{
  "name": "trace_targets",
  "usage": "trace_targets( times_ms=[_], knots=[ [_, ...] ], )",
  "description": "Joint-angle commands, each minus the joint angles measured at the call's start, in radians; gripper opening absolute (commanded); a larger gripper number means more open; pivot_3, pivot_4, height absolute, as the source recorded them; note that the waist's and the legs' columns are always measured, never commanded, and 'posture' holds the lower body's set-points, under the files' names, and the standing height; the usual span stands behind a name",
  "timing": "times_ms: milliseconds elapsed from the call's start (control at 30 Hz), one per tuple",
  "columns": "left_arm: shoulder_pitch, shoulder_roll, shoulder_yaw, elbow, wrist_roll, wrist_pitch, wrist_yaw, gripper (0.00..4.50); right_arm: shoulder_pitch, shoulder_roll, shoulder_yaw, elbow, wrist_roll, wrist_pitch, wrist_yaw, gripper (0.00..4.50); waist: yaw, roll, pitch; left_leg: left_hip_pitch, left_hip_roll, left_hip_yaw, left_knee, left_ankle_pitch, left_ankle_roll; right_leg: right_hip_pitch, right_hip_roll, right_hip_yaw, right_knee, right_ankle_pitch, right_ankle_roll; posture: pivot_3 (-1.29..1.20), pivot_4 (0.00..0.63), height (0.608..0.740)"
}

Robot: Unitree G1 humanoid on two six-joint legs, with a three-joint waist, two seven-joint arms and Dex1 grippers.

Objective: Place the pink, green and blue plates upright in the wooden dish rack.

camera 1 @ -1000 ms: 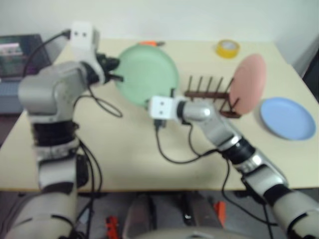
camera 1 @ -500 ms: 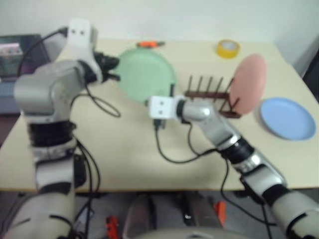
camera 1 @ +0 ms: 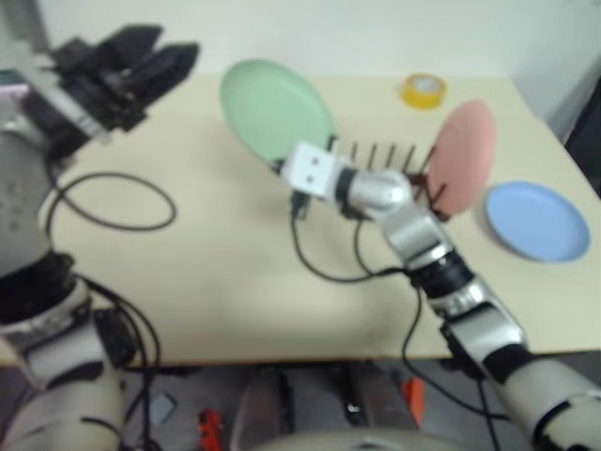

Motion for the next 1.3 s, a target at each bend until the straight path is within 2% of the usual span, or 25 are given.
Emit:
trace_targets(
  times_ms=[33,167,267,400,533,733,933,1300],
  knots=[
    [0.085,0.041,0.045,-0.069,-0.081,-0.049,-0.09,3.47,-0.035,0.011,-0.119,-0.029,0.112,0.034,-0.009,0.0,0.002,0.0,0.0,0.0,0.0,0.0,0.0,0.0,0.0,0.0,0.0,0.0,0.0,0.0,0.0,0.0,0.15,0.74],
    [0.284,0.114,-0.054,-0.117,-0.006,-0.134,-0.188,3.47,-0.055,-0.023,-0.271,-0.069,0.259,0.156,0.002,0.0,0.009,0.0,0.0,0.0,0.0,0.0,0.0,0.0,0.0,0.001,-0.001,0.0,-0.001,0.0,-0.001,0.0,0.15,0.74],
    [0.363,0.127,-0.152,-0.124,0.074,-0.224,-0.199,3.47,-0.078,-0.05,-0.372,-0.098,0.377,0.258,0.0,0.0,0.019,0.0,0.0,0.0,0.0,0.0,0.0,0.0,0.0,0.001,-0.002,0.0,-0.001,-0.002,-0.004,0.0,0.15,0.74],
    [0.368,0.047,-0.338,-0.131,0.211,-0.385,-0.162,3.47,-0.14,-0.116,-0.571,-0.142,0.605,0.482,-0.031,0.0,0.023,0.001,0.0,0.0,0.001,-0.001,-0.001,0.0,0.0,0.0,-0.002,-0.001,-0.001,-0.005,-0.008,0.0,0.15,0.74],
    [0.354,0.0,-0.425,-0.123,0.267,-0.45,-0.139,3.47,-0.145,-0.189,-0.642,-0.163,0.704,0.588,-0.04,0.0,0.021,0.0,0.0,-0.001,0.002,0.0,-0.003,0.0,0.0,0.0,-0.001,-0.001,-0.002,-0.004,-0.007,0.0,0.15,0.74],
    [0.335,-0.039,-0.479,-0.112,0.287,-0.471,-0.121,3.47,-0.099,-0.281,-0.735,-0.211,0.854,0.799,-0.092,0.0,0.014,0.001,0.0,-0.001,0.003,0.0,-0.004,0.0,0.0,-0.001,0.001,0.0,-0.002,-0.004,-0.007,0.0,0.15,0.74],
    [0.33,-0.042,-0.486,-0.099,0.283,-0.47,-0.126,3.47,-0.004,-0.3,-0.809,-0.314,1.022,0.975,-0.162,0.0,0.015,0.001,0.0,-0.001,0.003,0.0,-0.004,0.0,0.0,-0.001,0.002,0.0,-0.002,-0.004,-0.006,0.0,0.15,0.74],
    [0.326,-0.039,-0.505,-0.086,0.294,-0.466,-0.124,3.47,0.081,-0.283,-0.835,-0.348,1.119,0.984,-0.285,0.0,0.015,0.001,0.001,-0.001,0.003,0.001,-0.003,0.0,0.001,0.0,0.002,0.001,-0.004,-0.006,0.0,0.0,0.15,0.74]
  ],
)
